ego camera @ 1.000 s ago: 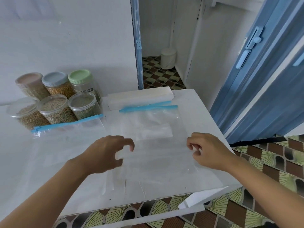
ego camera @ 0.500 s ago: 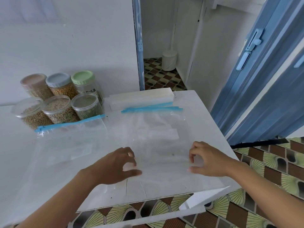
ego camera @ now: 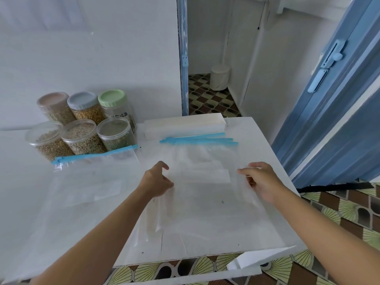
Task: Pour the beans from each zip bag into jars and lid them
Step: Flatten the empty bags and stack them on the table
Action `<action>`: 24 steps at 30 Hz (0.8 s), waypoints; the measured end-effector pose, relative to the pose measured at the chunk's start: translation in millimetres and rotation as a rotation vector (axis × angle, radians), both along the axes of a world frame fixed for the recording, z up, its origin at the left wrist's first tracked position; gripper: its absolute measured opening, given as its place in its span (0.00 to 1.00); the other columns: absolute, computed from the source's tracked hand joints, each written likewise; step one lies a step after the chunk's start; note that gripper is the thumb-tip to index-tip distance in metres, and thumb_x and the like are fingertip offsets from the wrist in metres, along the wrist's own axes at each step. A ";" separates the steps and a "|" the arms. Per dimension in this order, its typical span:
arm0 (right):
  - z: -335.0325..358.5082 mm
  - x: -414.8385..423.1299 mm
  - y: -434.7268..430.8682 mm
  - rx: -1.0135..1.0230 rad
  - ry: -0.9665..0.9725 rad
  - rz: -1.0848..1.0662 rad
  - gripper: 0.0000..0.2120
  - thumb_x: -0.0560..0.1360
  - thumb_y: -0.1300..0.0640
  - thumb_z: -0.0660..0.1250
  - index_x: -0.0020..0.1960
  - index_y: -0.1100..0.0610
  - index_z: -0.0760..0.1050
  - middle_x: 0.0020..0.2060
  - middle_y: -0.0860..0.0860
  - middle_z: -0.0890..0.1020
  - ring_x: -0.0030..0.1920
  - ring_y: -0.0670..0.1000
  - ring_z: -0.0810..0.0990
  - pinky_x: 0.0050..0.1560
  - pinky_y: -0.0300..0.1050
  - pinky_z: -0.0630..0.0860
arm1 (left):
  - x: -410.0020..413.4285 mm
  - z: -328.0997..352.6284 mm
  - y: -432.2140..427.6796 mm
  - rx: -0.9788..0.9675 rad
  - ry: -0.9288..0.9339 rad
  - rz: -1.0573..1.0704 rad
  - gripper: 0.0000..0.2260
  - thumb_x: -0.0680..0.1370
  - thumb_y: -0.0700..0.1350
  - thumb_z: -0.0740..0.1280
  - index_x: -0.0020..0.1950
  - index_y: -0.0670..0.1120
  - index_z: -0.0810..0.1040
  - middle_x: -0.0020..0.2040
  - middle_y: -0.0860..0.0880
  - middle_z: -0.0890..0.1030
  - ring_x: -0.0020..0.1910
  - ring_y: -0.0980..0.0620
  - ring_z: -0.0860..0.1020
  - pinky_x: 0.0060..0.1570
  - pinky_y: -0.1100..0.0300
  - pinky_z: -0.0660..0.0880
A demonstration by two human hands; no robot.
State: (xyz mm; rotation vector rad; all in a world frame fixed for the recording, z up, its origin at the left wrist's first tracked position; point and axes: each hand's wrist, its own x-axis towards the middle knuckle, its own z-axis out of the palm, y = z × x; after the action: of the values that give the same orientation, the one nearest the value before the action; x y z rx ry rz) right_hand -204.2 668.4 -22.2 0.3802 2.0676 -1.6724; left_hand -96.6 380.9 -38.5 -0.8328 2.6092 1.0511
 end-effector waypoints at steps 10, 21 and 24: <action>1.9 -0.5 -16.1 0.007 0.160 0.059 0.14 0.74 0.70 0.66 0.57 0.60 0.81 0.42 0.57 0.80 0.38 0.52 0.78 0.39 0.44 0.76 | -12.1 -5.3 -10.4 -0.114 -0.037 0.088 0.13 0.77 0.51 0.75 0.54 0.46 0.78 0.50 0.47 0.81 0.46 0.50 0.78 0.45 0.59 0.77; 27.3 5.2 -31.0 -0.380 -0.098 0.305 0.23 0.80 0.61 0.63 0.70 0.40 0.72 0.58 0.52 0.86 0.59 0.63 0.83 0.63 0.60 0.78 | 23.2 60.2 -18.1 0.686 0.325 0.104 0.10 0.79 0.31 0.69 0.53 0.43 0.73 0.57 0.45 0.86 0.43 0.48 0.82 0.39 0.58 0.72; 38.2 9.6 -50.9 -0.576 -0.147 0.360 0.23 0.81 0.62 0.61 0.71 0.43 0.71 0.61 0.56 0.84 0.39 0.55 0.81 0.40 0.46 0.80 | 55.4 84.5 -42.8 0.672 0.465 0.016 0.17 0.78 0.27 0.65 0.59 0.46 0.78 0.62 0.49 0.83 0.40 0.44 0.74 0.33 0.61 0.68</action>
State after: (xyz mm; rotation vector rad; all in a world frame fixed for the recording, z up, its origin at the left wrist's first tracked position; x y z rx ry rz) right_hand -194.6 617.5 16.0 -0.0563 1.3633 -1.8414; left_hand -41.2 338.1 46.0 -0.4801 2.2729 2.1598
